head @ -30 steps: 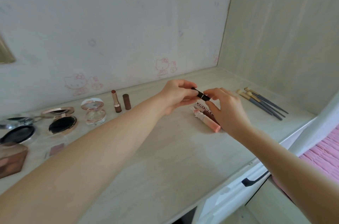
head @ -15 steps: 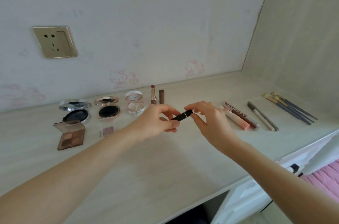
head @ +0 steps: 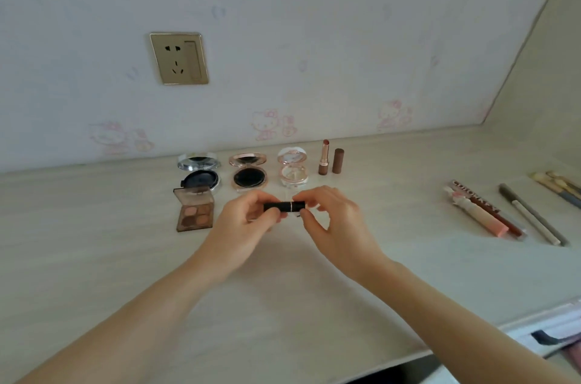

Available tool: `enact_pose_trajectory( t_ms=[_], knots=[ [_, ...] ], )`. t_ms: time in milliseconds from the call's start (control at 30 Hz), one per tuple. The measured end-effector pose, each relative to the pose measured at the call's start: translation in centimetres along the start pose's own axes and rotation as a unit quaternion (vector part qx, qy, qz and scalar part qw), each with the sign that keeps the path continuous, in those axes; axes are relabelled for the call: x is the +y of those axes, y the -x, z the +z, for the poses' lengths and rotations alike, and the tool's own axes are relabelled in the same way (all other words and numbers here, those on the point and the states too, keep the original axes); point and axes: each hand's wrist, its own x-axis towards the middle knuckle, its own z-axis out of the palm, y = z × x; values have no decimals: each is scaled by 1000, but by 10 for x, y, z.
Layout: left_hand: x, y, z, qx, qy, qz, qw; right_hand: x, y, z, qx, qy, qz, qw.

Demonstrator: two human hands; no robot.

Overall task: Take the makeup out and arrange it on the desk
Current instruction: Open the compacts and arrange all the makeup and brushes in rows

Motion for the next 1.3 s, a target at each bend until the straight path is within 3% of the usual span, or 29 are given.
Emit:
enact_pose_trajectory(
  t_ms=[100, 367, 567, 933, 1100, 1300],
  knots=[
    [-2, 5, -4, 34, 38, 5, 999, -10, -4, 14, 10, -33, 15, 999],
    [-23, 17, -6, 109, -13, 87, 990, -10, 0, 36, -6, -34, -17, 999],
    [-24, 10, -9, 92, 30, 87, 992, -8, -2, 35, -15, -56, 1, 998],
    [-27, 10, -8, 83, 67, 105, 989, -3, -2, 36, -16, -20, -40, 999],
    [-28, 10, -9, 92, 26, 105, 990, -8, 0, 27, 18, -36, -22, 999],
    [-32, 10, -8, 68, -37, 90, 993, -15, 3, 25, -27, -74, 5, 997]
  ],
)
